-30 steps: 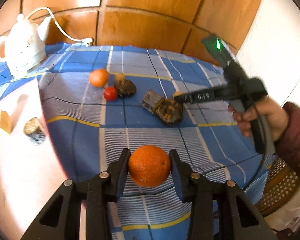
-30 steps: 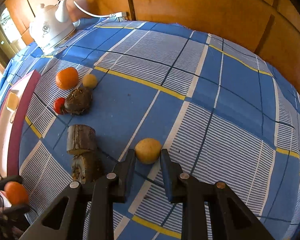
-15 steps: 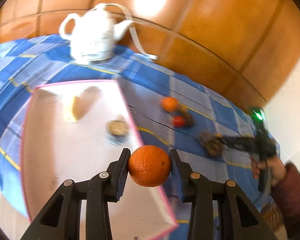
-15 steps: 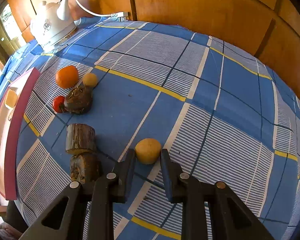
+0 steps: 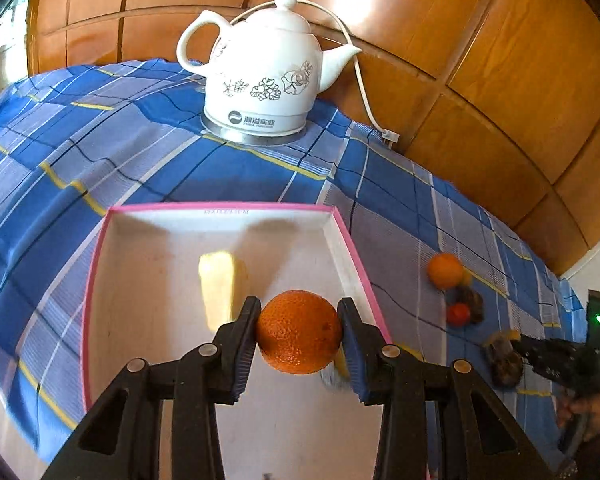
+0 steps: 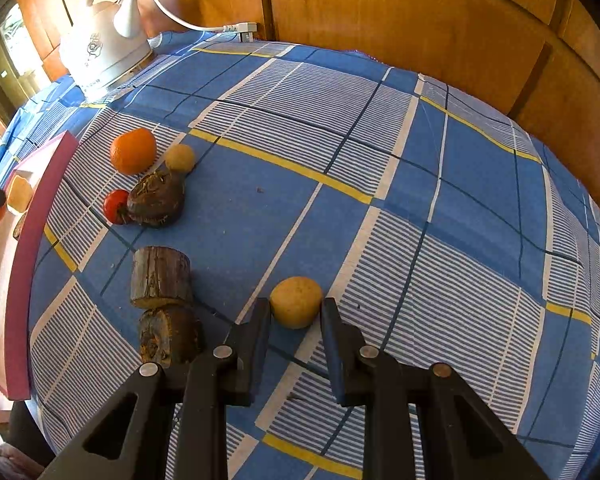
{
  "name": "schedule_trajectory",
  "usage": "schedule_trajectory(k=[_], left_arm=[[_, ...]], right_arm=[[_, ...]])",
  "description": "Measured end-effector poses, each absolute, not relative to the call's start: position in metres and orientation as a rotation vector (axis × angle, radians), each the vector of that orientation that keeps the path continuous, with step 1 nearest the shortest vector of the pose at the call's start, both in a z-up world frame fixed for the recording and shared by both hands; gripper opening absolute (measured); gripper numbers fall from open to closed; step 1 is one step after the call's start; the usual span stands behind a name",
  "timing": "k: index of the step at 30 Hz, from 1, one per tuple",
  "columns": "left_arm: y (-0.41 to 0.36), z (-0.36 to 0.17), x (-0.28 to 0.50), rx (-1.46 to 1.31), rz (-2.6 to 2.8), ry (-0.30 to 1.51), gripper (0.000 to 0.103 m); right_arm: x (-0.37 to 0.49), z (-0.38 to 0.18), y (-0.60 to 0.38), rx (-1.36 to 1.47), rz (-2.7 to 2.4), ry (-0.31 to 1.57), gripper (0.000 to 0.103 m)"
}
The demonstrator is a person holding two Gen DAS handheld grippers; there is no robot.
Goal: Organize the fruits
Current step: 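Lower the orange into the tray beside the wedge and open the left gripper, then withdraw the left gripper from the tray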
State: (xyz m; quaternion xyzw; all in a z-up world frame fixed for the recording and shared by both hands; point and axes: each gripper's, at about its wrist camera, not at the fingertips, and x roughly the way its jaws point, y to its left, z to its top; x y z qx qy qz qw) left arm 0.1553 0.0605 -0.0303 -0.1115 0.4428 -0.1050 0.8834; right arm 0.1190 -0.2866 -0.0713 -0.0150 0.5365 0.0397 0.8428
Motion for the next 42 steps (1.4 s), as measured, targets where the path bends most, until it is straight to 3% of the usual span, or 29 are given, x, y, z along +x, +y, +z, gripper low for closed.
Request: schedule_trajectory(k=[6, 15, 29, 42], left_arm=[[0.057, -0.032, 0.164, -0.222, -0.194, 0.917, 0.044], [0.051, -0.034, 0.115, -0.170, -0.124, 0.924, 0.044], [0.041, -0.019, 0.066, -0.130, -0.139, 0.883, 0.053], [0.039, -0.020, 0.053, -0.116, -0.146, 0.897, 0.054]], right_arm=[[0.120, -0.072, -0.286, -0.037, 0.083, 1.130, 0.026], [0.119, -0.071, -0.284, -0.054, 0.081, 1.127, 0.026], [0.119, -0.070, -0.280, -0.081, 0.069, 1.123, 0.026], [0.119, -0.069, -0.278, -0.092, 0.066, 1.119, 0.026]])
